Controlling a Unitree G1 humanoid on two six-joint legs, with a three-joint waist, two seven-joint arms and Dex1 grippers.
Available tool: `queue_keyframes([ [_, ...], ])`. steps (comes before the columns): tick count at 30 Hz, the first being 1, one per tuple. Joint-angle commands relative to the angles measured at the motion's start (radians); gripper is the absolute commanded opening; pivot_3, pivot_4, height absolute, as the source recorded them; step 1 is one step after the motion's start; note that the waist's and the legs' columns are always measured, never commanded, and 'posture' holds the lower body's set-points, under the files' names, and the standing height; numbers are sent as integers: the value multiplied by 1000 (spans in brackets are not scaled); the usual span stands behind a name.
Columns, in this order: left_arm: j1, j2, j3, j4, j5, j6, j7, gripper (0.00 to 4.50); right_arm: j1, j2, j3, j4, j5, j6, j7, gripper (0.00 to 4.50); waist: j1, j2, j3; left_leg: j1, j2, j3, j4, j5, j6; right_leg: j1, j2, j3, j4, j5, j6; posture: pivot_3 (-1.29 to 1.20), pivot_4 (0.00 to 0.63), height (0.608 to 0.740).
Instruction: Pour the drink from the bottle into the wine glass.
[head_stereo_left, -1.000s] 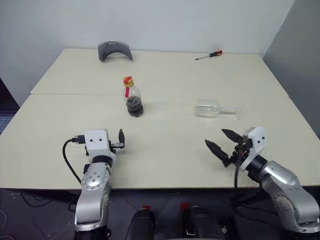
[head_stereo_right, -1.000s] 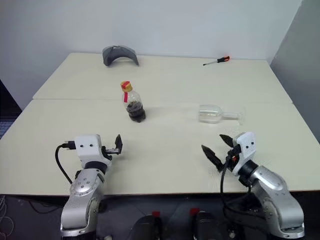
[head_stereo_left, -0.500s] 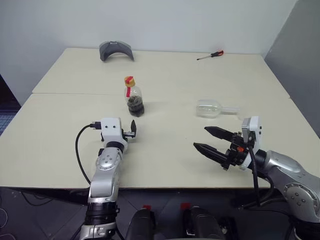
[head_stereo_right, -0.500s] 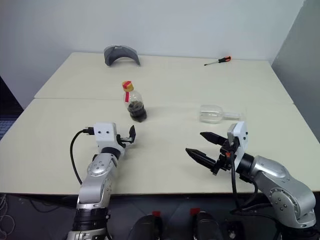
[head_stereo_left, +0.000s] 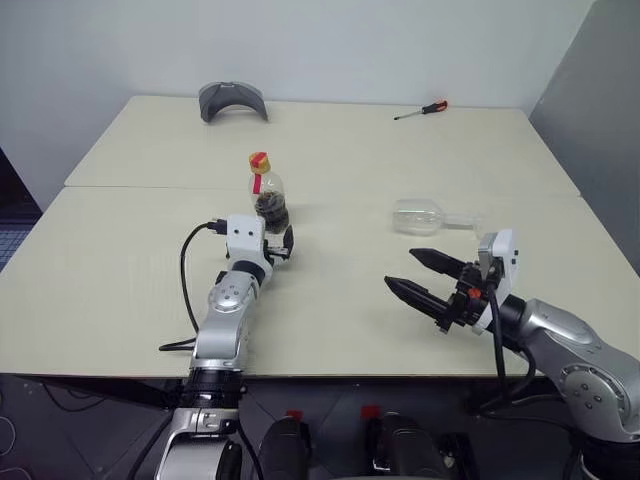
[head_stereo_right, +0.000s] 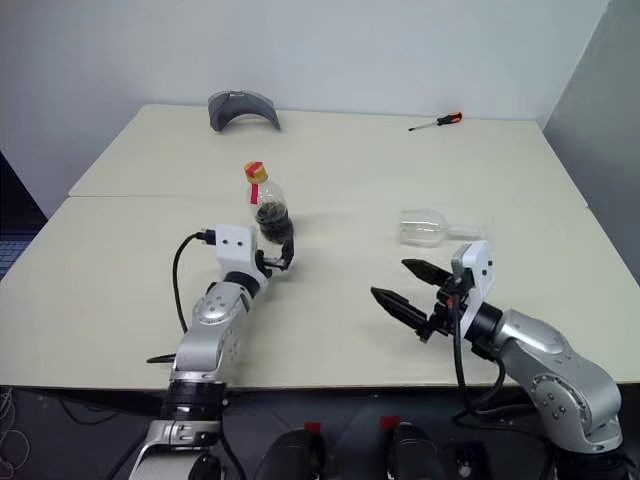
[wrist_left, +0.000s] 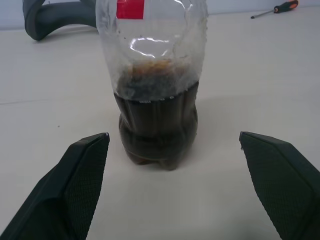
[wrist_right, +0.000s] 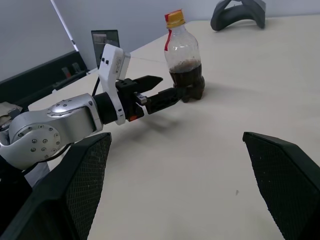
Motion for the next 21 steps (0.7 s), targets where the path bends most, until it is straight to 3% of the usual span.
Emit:
queue_keyframes([
  [1, -31, 20, 4, 3, 16, -54, 7, 4473, -20, 6, -2, -19, 2, -23, -16, 4500, 0, 0, 0, 0, 0, 0, 0, 0, 0, 0, 0, 0, 0, 0, 0, 0, 150, 740],
  [21, -176, 51, 26, 241, -2, -206, -23, 4473, -17, 37, 38, -38, -31, -40, -74, 4500, 1, 0, 0, 0, 0, 1, 0, 0, 0, 0, 0, 0, 0, 0, 0, 0, 150, 740],
])
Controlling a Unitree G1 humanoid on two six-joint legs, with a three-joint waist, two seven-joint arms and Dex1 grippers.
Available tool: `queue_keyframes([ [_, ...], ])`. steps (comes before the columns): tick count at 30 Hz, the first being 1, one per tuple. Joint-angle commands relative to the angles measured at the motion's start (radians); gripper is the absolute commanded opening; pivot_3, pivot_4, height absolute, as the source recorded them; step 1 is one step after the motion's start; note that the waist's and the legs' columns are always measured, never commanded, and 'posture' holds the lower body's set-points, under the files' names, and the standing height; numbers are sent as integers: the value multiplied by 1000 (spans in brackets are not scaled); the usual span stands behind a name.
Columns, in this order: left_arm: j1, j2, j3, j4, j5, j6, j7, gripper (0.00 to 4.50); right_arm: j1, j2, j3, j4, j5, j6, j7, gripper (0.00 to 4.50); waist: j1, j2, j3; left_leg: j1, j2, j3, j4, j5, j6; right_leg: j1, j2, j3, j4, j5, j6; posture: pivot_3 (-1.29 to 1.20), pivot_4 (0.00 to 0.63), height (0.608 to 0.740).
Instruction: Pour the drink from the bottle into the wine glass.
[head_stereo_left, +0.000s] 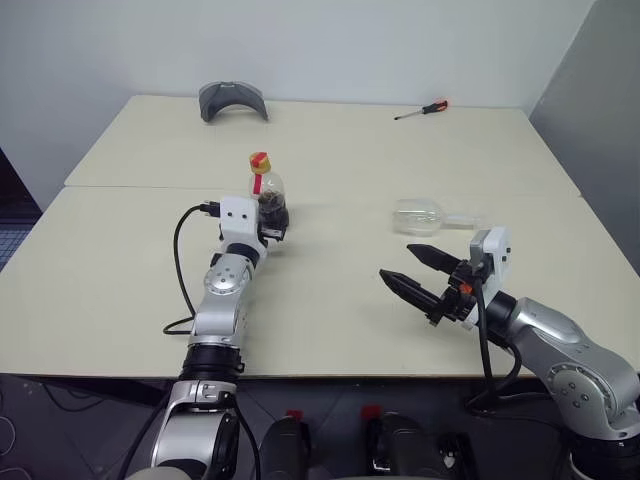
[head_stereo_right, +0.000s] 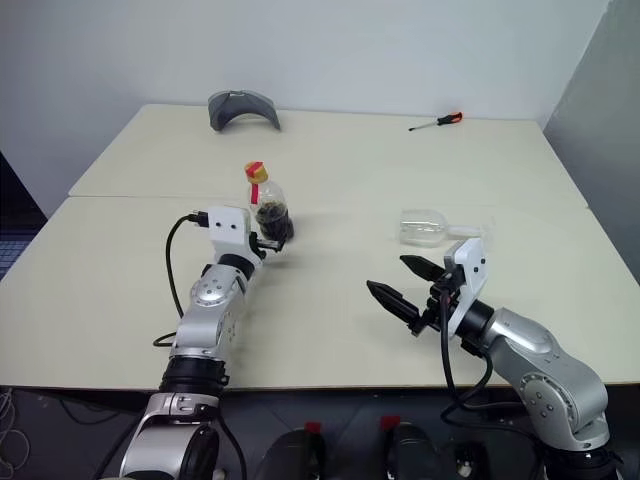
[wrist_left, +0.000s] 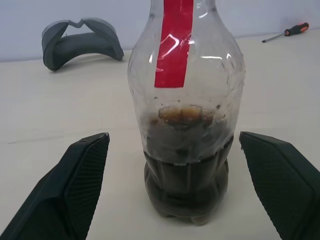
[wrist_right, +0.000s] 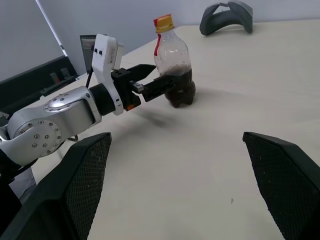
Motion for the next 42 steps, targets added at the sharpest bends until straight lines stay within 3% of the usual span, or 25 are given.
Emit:
queue_keyframes([
  [1, -55, 13, 8, 43, -1, -62, -8, 4473, -5, 6, -1, -41, 1, -21, -10, 4500, 0, 0, 0, 0, 0, 0, 0, 0, 0, 0, 0, 0, 0, 0, 0, 0, 150, 740],
  [21, -336, 59, 33, 640, -7, -421, -73, 4473, 1, 11, 20, -94, 21, -7, -48, 4500, -2, 0, 0, 0, 0, 1, 0, 0, 0, 0, 0, -2, 0, 0, 0, 0, 150, 740],
  [40, -464, 64, 56, 821, -21, -463, -125, 4473, -16, 23, 39, -76, 6, -16, -49, 4500, -7, 0, 0, 0, 0, 1, 0, 0, 0, 0, 0, -3, 0, 0, 0, 0, 150, 740],
  [42, -475, 62, 59, 827, -24, -472, -134, 4083, -17, 23, 37, -74, 5, -16, -51, 4500, -7, 0, 0, 0, 0, 1, 0, 0, 0, 0, 0, -3, 0, 0, 0, 0, 150, 740],
])
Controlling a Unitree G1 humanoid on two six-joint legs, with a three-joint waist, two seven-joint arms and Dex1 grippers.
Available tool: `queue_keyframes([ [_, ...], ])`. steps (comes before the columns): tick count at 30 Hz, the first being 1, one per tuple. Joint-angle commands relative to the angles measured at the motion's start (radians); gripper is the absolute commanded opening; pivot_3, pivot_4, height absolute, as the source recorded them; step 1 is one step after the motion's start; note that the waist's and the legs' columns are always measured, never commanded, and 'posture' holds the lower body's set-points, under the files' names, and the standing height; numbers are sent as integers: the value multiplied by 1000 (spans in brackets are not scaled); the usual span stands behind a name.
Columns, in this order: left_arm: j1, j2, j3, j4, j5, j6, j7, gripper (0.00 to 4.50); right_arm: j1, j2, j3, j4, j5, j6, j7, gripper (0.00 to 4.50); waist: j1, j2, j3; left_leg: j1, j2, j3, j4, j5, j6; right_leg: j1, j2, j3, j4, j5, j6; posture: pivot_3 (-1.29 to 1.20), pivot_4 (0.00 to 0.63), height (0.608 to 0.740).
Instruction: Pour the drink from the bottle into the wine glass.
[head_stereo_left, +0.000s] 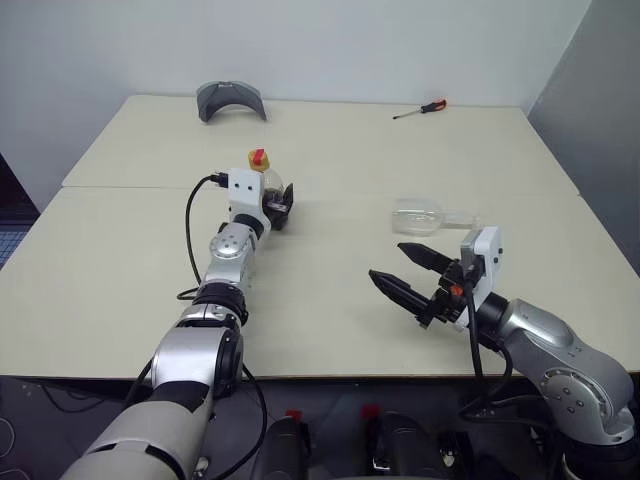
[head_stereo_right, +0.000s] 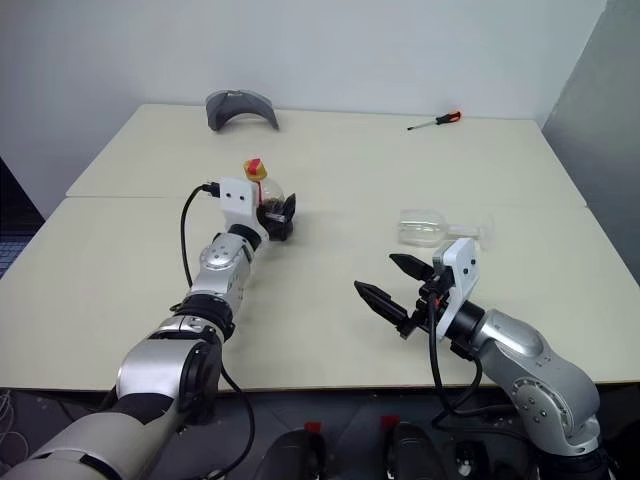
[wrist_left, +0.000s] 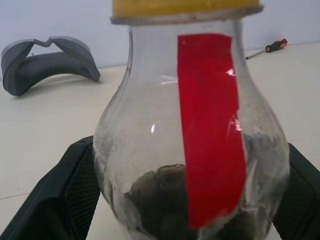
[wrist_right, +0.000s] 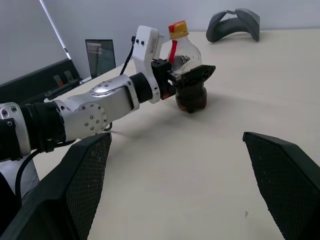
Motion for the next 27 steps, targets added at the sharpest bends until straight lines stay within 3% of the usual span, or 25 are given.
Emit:
queue_keyframes([
  [1, -46, 6, 15, 0, -8, -37, -10, 3921, -11, 1, -7, -21, 3, -19, -1, 4500, 0, 0, 0, 0, 0, 0, 0, 0, 0, 0, 0, 0, 0, 0, 0, 0, 150, 740],
  [4, -52, 4, 19, 7, -5, -41, -13, 3087, -13, 2, -7, -18, 1, -19, -2, 4500, 0, 0, 0, 0, 0, 0, 0, 0, 0, 0, 0, 0, 0, 0, 0, 0, 150, 740],
  [6, -55, 3, 21, 9, -4, -42, -14, 2790, -9, 3, -7, -20, 1, -20, -4, 4500, 0, 0, 0, 0, 0, 0, 0, 0, 0, 0, 0, 0, 0, 0, 0, 0, 150, 740],
  [19, -47, 6, 13, -54, -19, -15, -93, 2225, -85, -9, 8, 30, -39, -27, 2, 4500, -1, 0, 0, 0, 0, 0, 1, 0, 0, 0, 0, 0, 1, 0, 0, 0, 150, 740],
  [27, 52, 27, -50, -412, -77, 211, -355, 1899, -317, -40, 59, 236, -179, -57, 39, 4500, -4, 0, 0, 0, 0, 1, 1, 0, 0, -1, 0, 1, 1, 0, 0, 0, 150, 740],
])
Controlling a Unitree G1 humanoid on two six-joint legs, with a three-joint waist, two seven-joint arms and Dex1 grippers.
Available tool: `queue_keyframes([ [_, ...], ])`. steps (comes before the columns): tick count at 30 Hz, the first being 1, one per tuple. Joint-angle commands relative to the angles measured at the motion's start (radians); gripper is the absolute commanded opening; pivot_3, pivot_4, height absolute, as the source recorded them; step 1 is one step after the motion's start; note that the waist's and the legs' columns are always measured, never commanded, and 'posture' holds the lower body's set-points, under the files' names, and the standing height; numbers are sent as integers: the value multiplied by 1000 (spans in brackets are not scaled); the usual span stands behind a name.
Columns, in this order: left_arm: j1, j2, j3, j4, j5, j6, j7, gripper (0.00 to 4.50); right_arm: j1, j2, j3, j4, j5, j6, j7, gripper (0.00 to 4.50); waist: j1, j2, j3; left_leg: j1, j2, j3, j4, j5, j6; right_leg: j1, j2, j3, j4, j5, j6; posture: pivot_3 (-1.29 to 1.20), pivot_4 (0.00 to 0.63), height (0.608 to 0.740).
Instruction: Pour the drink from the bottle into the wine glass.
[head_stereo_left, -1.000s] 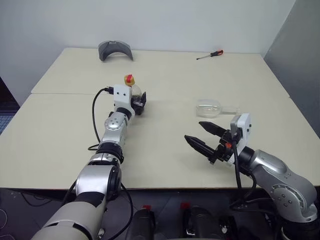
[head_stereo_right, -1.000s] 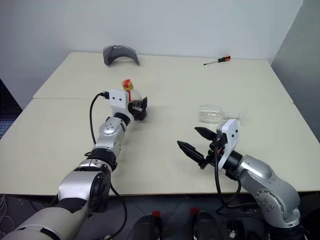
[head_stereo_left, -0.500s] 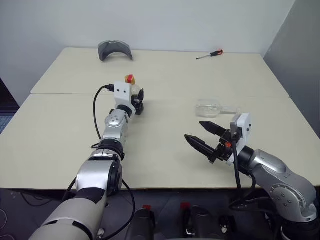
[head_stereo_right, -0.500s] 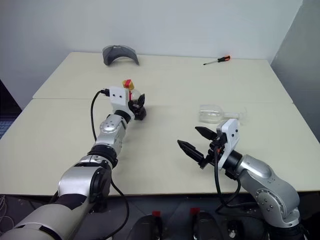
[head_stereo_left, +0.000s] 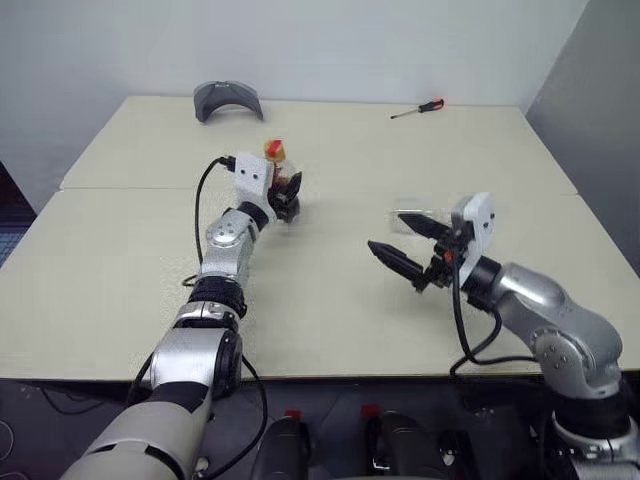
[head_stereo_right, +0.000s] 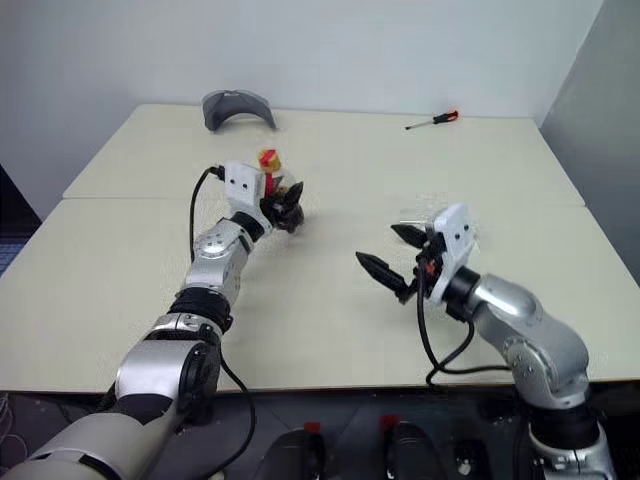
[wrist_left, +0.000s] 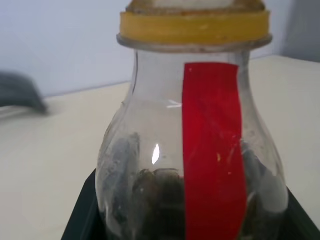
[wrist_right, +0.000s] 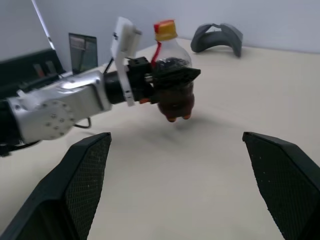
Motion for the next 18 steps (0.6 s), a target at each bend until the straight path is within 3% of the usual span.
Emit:
queue_keyframes([
  [1, 21, 24, -30, -208, -44, 127, -104, 1872, -98, 8, 19, 73, -56, -34, 23, 4500, -1, 0, 0, 0, 0, 0, 0, 0, 0, 0, 0, 0, 0, 0, 0, 0, 150, 740],
  [9, 101, 50, -68, -517, -134, 443, -237, 1769, -363, 70, 51, 296, -121, -26, 65, 4500, -3, 1, 0, 0, 1, 1, 0, 0, 0, -2, 1, 1, 2, 0, 0, 0, 150, 740],
  [18, 207, 49, -103, -763, -245, 698, -300, 1657, -490, 125, 109, 415, -160, -11, 153, 4500, -3, 1, 0, 0, 1, 1, 0, 0, 0, -2, 0, 2, 2, 3, -5, 0, 150, 740],
])
